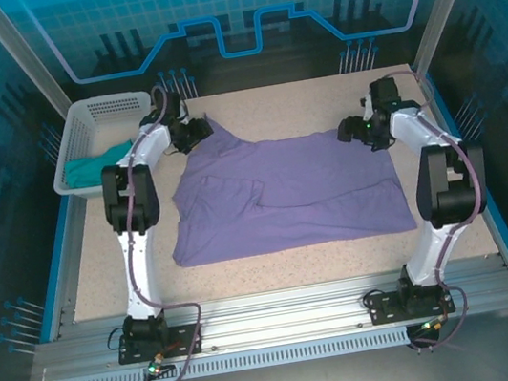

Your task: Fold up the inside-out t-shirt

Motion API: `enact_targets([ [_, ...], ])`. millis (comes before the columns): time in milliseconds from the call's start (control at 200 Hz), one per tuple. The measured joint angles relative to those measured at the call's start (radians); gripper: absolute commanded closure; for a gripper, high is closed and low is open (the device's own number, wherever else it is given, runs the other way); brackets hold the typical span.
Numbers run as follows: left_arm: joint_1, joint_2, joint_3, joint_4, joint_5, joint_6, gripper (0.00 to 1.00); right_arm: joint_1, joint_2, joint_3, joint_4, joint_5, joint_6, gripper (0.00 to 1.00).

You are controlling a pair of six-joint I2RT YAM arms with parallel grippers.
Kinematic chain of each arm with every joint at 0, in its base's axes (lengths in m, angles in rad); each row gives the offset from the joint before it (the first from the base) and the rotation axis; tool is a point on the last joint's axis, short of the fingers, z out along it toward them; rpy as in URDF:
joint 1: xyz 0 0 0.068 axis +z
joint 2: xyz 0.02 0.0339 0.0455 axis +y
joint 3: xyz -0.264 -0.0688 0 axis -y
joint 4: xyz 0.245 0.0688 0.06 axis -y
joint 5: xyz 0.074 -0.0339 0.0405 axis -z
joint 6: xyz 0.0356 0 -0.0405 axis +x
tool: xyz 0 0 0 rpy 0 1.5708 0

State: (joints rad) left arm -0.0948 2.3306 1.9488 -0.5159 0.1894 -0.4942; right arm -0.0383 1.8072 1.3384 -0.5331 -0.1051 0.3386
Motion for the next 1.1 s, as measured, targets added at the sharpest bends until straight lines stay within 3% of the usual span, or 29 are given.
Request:
enact_targets([
  [300,-0.061,-0.531,-0.643,0.285,0.024,-0.063,0.40,0.061,-0.136,-0.214,-0.112,-0.069,0.004,0.20],
  [505,-0.105,-0.683,-1.008,0.320,0.094,-0.112,0.40,0.054,-0.214,-0.330,-0.178,-0.092,0.047,0.22],
  [830,-0.103,-0.749,-1.223,0.347,0.168,-0.129,0.41,-0.018,-0.163,-0.431,-0.180,-0.166,0.115,0.27],
  [1101,-0.112,-0.908,-1.339,0.268,0.185,-0.148,0.40,-0.032,-0.410,-0.638,-0.210,-0.136,0.237,0.27],
])
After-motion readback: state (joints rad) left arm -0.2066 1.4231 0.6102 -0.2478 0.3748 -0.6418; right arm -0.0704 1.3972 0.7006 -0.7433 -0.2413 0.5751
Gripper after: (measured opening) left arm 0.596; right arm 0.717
